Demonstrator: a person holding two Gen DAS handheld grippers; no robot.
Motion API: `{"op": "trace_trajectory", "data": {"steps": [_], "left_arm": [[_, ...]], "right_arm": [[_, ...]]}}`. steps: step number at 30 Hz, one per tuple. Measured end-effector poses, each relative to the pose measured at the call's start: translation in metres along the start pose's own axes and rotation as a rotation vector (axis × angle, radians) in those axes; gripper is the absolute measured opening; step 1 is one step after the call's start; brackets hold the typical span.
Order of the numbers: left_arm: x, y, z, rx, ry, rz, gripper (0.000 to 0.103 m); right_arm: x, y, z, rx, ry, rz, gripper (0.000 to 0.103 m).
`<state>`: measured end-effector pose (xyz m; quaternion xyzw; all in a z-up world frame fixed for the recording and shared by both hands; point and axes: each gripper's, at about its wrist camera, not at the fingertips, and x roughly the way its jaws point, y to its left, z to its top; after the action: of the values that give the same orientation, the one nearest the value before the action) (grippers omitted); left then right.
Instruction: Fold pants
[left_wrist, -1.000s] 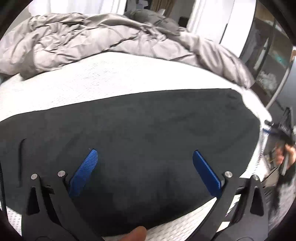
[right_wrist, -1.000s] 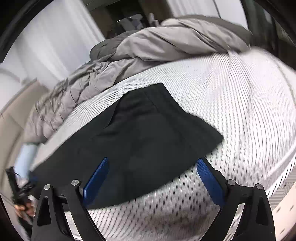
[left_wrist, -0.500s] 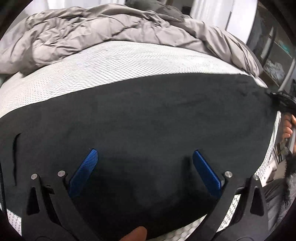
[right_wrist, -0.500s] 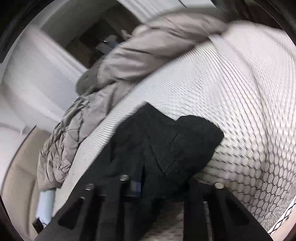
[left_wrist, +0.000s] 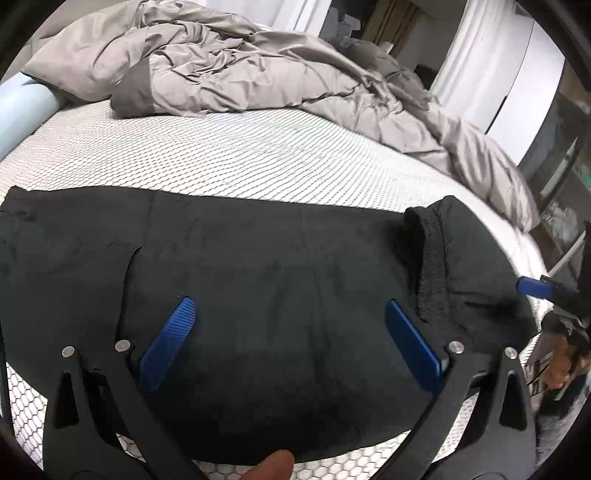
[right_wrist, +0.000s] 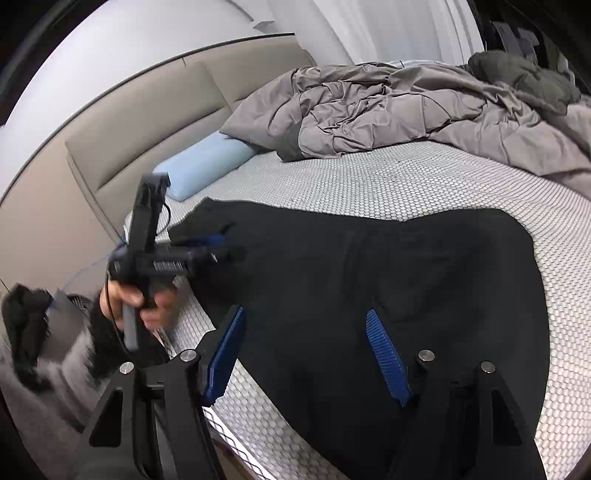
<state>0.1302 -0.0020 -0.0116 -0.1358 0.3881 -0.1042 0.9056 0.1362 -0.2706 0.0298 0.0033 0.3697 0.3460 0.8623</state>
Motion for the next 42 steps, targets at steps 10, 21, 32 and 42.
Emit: {"op": "trace_trajectory", "data": {"steps": [10, 21, 32, 42], "left_arm": [[0.049, -0.061, 0.006, 0.024, 0.117, -0.160, 0.102], [0.103, -0.108, -0.003, 0.048, 0.265, -0.304, 0.087], [0.142, -0.110, 0.018, -0.089, 0.279, -0.375, 0.013], [0.064, -0.098, 0.039, -0.060, 0.059, -0.415, 0.005]], "right_arm": [[0.033, -0.081, -0.043, -0.001, 0.217, -0.571, 0.070], [-0.003, -0.074, -0.050, 0.051, 0.093, -0.468, 0.075], [-0.006, -0.073, -0.051, 0.056, 0.091, -0.451, 0.075], [0.000, -0.080, -0.033, 0.086, 0.067, -0.406, 0.075]]}}
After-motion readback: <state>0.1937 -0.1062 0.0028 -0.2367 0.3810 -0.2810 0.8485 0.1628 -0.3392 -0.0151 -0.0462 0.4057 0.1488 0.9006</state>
